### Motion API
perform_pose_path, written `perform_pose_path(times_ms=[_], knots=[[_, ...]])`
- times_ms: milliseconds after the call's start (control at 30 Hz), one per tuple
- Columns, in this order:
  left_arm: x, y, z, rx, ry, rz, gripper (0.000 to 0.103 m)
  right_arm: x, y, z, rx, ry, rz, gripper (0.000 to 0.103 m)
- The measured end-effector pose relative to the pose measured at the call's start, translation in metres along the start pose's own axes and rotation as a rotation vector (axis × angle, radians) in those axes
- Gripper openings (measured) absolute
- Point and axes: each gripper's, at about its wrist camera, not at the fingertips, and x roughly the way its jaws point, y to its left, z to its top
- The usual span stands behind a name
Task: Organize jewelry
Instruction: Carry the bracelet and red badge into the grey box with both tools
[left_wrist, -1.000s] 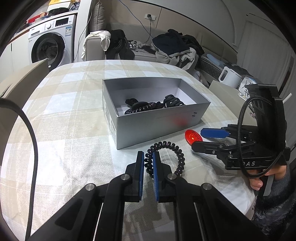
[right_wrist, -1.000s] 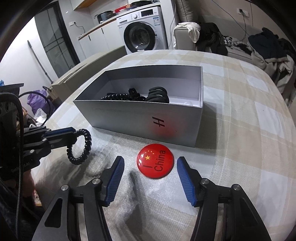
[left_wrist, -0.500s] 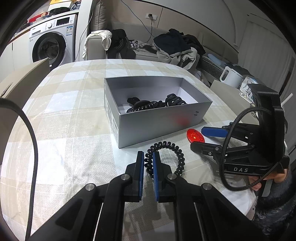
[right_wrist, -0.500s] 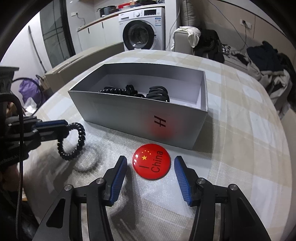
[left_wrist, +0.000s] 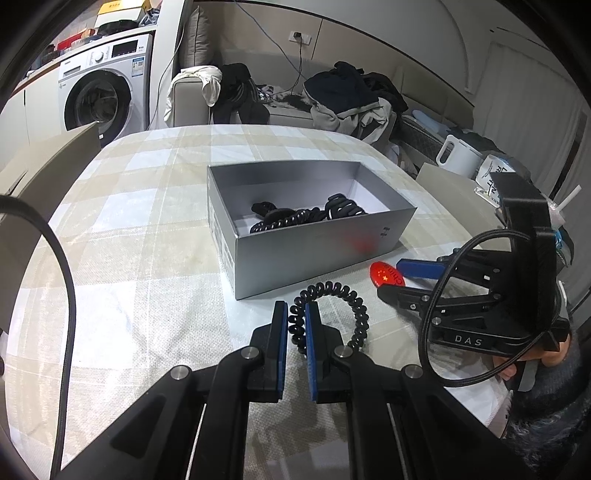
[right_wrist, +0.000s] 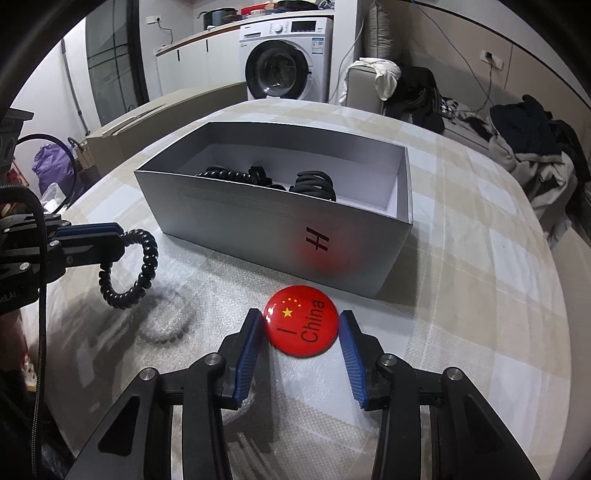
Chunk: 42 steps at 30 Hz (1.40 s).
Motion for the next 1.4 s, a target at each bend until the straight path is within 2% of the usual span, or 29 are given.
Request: perform_pose_path(times_ms=[133, 367, 467, 600, 767, 1000, 1400], knots=[[-0.008, -0.002, 0.003, 0.006, -0.023, -0.004, 0.004, -0.011, -0.004, 0.001, 0.045, -0.026, 0.072, 0.040], [-0.023, -0.004, 0.015, 0.014, -0.082, -0.015, 0.005, -0.046, -0.019, 0.011, 0.138, -0.136, 0.226, 0.041], [-0.025, -0.002, 0.025, 0.016, -0.109, -0.013, 0.005, -0.057, -0.022, 0.019, 0.161, -0.180, 0.240, 0.041], [-0.018, 0.003, 0.040, 0.018, -0.132, -0.005, 0.005, -0.058, -0.030, 0.038, 0.191, -0.210, 0.216, 0.041], [0.003, 0.010, 0.057, 0.021, -0.140, 0.020, 0.005, -0.039, -0.040, 0.052, 0.257, -0.186, 0.220, 0.041], [0.023, 0.014, 0.064, 0.020, -0.101, 0.038, 0.004, -0.012, -0.048, 0.067, 0.328, -0.145, 0.271, 0.041], [0.046, 0.011, 0.062, 0.047, -0.037, 0.094, 0.005, 0.003, -0.048, 0.072, 0.323, -0.114, 0.271, 0.041]])
